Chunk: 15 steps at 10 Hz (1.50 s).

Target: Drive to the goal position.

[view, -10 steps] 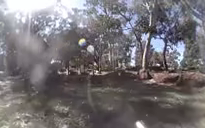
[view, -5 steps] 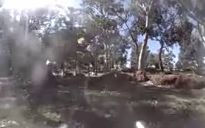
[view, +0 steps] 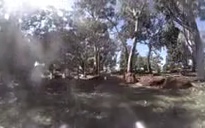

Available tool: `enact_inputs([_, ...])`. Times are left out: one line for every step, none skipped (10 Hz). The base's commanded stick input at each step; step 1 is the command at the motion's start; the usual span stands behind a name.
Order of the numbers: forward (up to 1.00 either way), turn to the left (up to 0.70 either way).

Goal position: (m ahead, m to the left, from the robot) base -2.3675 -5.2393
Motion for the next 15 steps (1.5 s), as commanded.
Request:
enact_inputs([0.00, 0.00])
enact_inputs([0.38, -0.35])
enact_inputs([0.70, -0.27])
enact_inputs([0.70, -0.27])
enact_inputs([0.70, -0.27])
enact_inputs([0.70, -0.27])
enact_inputs([0.70, -0.27])
enact_inputs([0.70, -0.27])
enact_inputs([0.70, -0.27])
enact_inputs([0.70, -0.27])
enact_inputs([0.70, -0.27])
enact_inputs([0.70, -0.27])
enact_inputs([0.70, -0.27])
enact_inputs([0.70, -0.27])
enact_inputs([0.70, -0.27])
